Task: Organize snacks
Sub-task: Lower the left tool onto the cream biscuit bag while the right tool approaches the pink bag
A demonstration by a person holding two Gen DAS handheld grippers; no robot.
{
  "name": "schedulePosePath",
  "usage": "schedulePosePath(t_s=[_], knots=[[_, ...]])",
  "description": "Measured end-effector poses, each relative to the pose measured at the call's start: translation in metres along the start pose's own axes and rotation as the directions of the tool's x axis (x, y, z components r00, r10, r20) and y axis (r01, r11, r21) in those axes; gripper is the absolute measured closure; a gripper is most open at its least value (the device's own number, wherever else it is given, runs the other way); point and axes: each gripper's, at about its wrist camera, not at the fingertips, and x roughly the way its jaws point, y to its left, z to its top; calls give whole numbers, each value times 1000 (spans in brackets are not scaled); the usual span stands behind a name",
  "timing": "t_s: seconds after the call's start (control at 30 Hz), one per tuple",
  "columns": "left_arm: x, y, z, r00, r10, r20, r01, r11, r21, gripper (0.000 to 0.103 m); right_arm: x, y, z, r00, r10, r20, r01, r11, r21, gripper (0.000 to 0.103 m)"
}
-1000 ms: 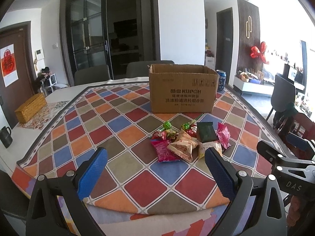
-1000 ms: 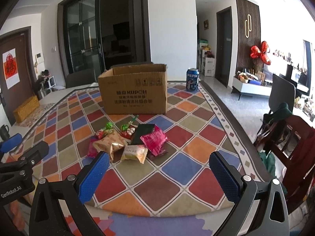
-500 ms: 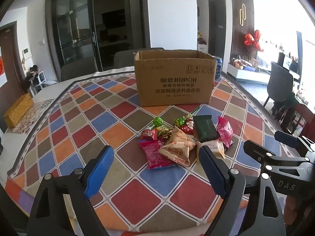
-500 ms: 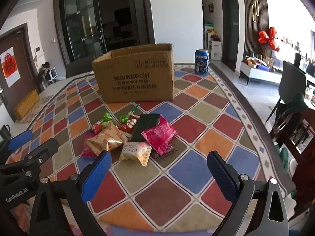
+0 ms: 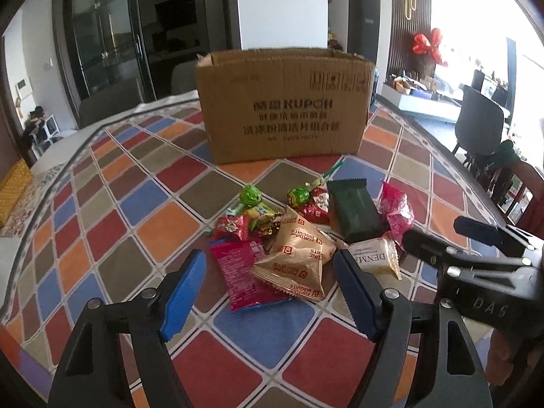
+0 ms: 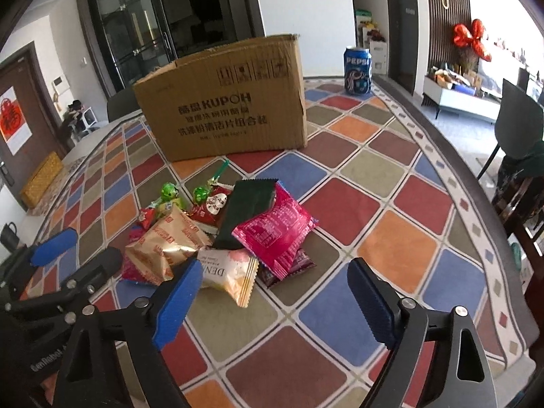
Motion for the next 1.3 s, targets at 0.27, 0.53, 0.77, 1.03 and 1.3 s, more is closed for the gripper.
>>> schedulePosePath(t_s=[0.27, 0.53, 0.77, 1.03, 1.3], knots=[[27, -4, 4, 998, -28, -49, 28, 1000, 0, 32, 21, -8, 17, 1000, 25, -2, -25, 996, 81, 18], [51, -8, 7, 992, -67, -108, 66, 998, -12, 38, 48, -19, 23, 996, 68, -55, -58, 984, 169, 23], [63, -12, 11, 989, -77, -125, 77, 997, -4, 42, 65, -26, 24, 989, 111, -95, -88, 971, 222, 33], [64, -10, 12, 989, -90, -113, 89, 996, -19, 52, 68, -21, 23, 986, 133, -103, -110, 973, 201, 47], [54, -8, 13, 992, -96, -84, 94, 995, -26, 61, 62, -17, 23, 989, 108, -96, -93, 984, 151, 53]])
